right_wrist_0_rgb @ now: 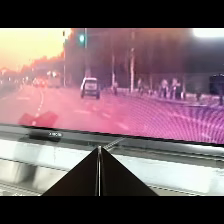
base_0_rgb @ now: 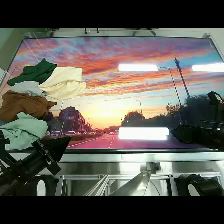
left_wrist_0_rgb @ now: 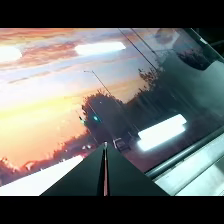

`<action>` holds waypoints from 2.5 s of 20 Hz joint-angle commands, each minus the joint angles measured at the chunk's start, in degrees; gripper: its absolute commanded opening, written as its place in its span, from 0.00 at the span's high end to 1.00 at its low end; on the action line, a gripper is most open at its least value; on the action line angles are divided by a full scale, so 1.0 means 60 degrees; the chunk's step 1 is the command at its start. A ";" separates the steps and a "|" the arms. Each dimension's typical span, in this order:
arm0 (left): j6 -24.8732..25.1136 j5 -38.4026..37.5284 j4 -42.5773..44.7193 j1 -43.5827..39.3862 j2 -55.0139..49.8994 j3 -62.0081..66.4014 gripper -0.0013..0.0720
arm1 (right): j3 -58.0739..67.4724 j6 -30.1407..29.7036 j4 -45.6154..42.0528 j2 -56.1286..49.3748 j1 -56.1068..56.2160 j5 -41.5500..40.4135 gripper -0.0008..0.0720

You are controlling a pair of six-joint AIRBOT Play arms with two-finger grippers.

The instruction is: Fold the shirts.

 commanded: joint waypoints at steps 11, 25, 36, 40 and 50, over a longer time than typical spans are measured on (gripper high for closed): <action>0.0000 0.0000 0.0000 -0.0004 0.0011 -0.0004 0.97 | 0.0000 0.0004 0.0000 0.0007 0.0007 0.0004 0.96; -0.1253 0.2809 0.1188 0.0000 -0.0849 0.0685 0.97 | 0.0004 -0.0295 0.0004 -0.0015 0.0007 -0.0798 0.96; -0.0474 0.3268 0.4105 0.0000 -1.3781 0.8779 0.00 | 0.0004 -0.1209 -0.0076 -0.2601 -0.0011 -0.3209 0.35; -0.0514 0.2284 0.4656 0.0022 -1.7507 1.1267 0.00 | 0.0004 -0.1209 -0.0076 -0.3213 -0.0011 -0.3778 0.36; -0.0962 0.0616 0.6335 -0.0025 -2.0396 1.4152 0.28 | 0.0004 -0.1209 -0.0109 -0.3413 -0.0011 -0.3960 0.36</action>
